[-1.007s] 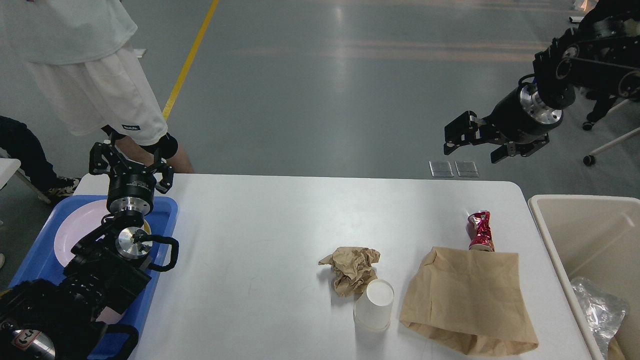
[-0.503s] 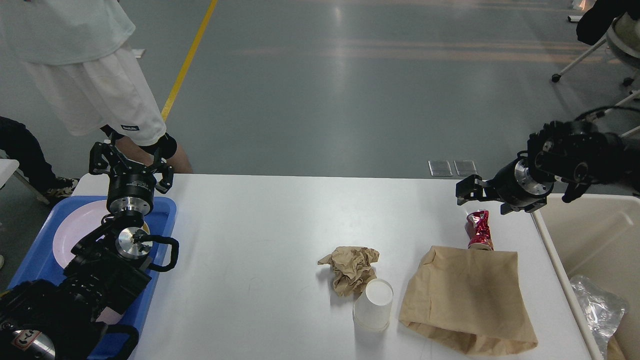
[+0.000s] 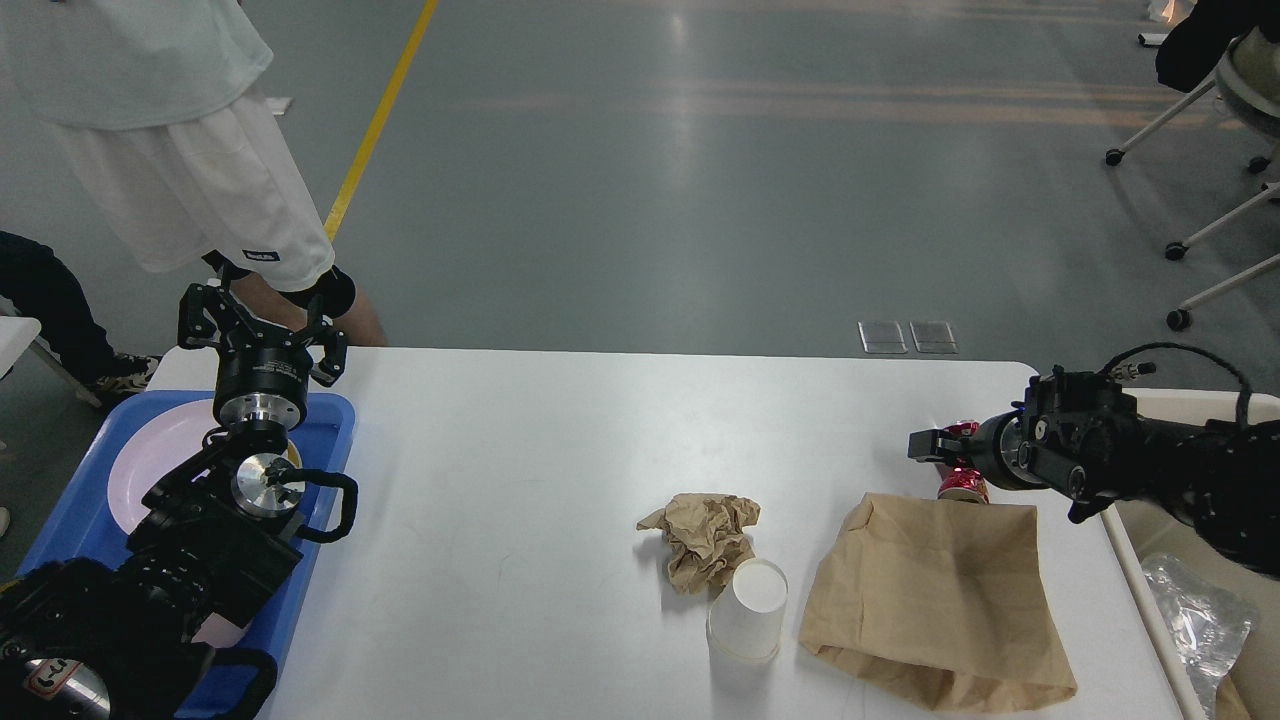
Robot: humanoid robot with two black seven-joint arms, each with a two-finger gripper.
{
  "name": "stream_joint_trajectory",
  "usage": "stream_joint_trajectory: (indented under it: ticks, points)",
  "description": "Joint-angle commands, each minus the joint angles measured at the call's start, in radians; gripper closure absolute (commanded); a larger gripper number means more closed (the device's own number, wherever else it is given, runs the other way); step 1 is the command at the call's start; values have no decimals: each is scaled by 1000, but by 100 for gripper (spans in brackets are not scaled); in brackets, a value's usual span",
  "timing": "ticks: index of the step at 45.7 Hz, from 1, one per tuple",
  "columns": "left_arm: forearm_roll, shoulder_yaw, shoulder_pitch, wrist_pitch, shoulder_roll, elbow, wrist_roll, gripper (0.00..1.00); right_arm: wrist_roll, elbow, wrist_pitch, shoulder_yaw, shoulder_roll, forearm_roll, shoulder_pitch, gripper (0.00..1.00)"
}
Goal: Tidy desktop
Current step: 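Grasp the red snack wrapper with the right gripper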
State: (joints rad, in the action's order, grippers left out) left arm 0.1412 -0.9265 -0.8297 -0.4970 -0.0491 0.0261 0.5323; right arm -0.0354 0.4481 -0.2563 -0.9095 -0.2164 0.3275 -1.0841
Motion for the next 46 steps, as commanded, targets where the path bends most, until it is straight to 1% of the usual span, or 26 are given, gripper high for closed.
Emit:
stream_joint_trajectory:
  ticks: [1,8,15,18,22,24,26,31,33,35,37,41,42,46]
  points:
    - [0,0,0,0,0,2,0,4,0,-95,17,-5,43,1,62,0]
    - [0,0,1,0,0,0,0,4,0,-189,46,-6,74,1,131,0]
    - [0,0,1,0,0,0,0,4,2,-206,68,-9,75,2,151,1]
    - [0,0,0,0,0,0,0,4,2,-206,101,-9,75,1,162,2]
    - [0,0,1,0,0,0,0,4,0,-206,172,-6,75,1,194,2]
    - [0,0,0,0,0,0,0,4,0,-206,196,-6,75,2,200,6]
    - [0,0,0,0,0,0,0,4,0,-206,203,-8,75,2,202,12]
    - [0,0,1,0,0,0,0,4,0,-206,203,-11,72,2,202,14]
    - [0,1,0,0,0,0,0,4,0,-206,203,-9,72,2,202,18]
    - [0,1,1,0,0,0,0,4,0,-206,203,-8,72,1,202,24]
    - [0,1,1,0,0,0,0,4,0,-206,203,-8,74,1,202,35]
    - [0,0,0,0,0,0,0,4,0,-204,201,-8,74,1,202,61]
    - [0,0,1,0,0,0,0,4,0,-204,201,-8,74,1,202,65]
    - [0,0,1,0,0,0,0,4,0,-204,203,-5,74,1,202,69]
